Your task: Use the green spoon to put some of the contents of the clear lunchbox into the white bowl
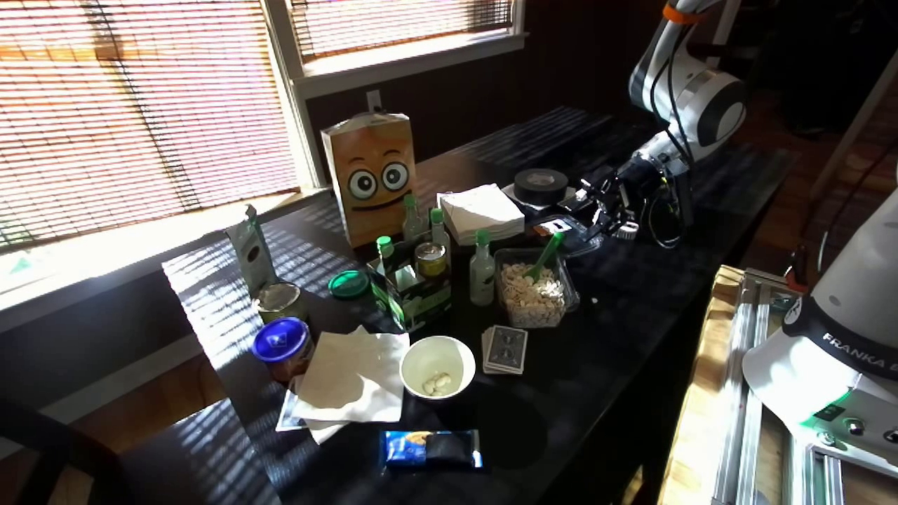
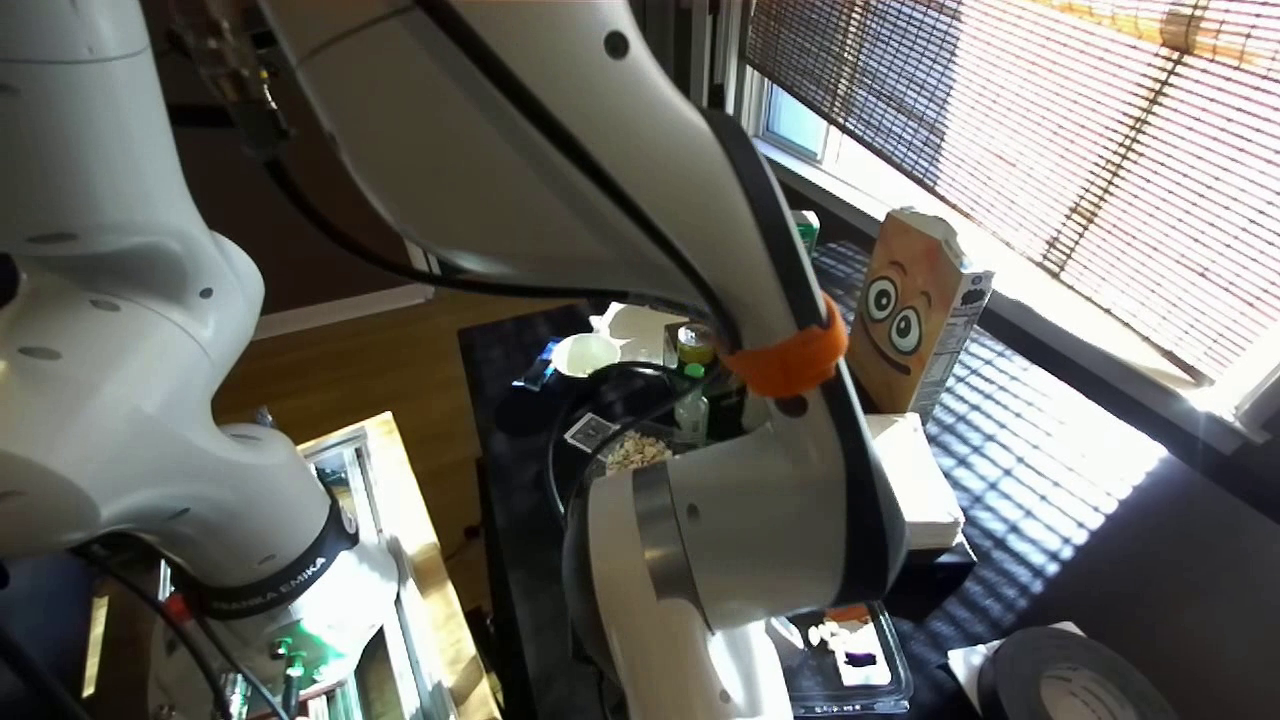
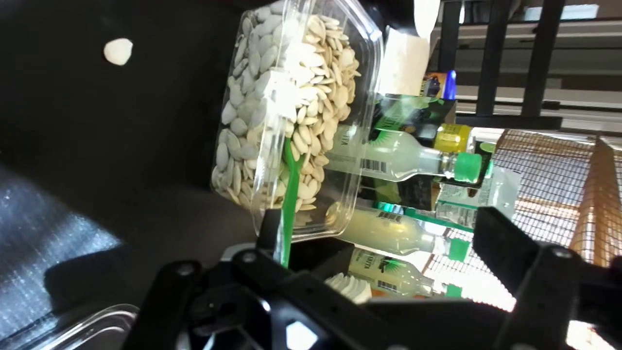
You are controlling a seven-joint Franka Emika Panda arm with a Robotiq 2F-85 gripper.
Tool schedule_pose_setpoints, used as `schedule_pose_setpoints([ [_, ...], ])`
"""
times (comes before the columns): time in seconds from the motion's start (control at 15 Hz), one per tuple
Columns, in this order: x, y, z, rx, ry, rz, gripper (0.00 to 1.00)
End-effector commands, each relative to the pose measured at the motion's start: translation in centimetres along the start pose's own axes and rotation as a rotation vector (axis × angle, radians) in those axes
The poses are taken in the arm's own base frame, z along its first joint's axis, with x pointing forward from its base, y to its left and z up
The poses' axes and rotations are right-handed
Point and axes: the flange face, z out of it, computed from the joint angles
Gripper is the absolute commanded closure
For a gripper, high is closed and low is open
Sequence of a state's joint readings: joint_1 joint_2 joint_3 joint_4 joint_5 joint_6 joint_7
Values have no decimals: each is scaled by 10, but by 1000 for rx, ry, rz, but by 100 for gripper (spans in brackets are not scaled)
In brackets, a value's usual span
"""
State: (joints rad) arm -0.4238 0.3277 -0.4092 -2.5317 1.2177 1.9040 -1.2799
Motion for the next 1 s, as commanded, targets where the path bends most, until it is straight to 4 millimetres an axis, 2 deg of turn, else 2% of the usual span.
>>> schedule_pose_setpoints([
  [0.0, 16, 28, -6, 155, 23, 16, 0],
  [0.07, 17, 31, -7, 164, 12, 44, 0],
  [0.2, 9, 22, -12, 132, 9, 31, 0],
  [0.33, 10, 29, -10, 144, 0, 42, 0],
  [0.73, 28, 43, -2, 138, 85, 31, 0],
  [0.87, 33, 46, 2, 123, 109, 22, 10],
  [0.93, 34, 48, 4, 121, 113, 19, 11],
])
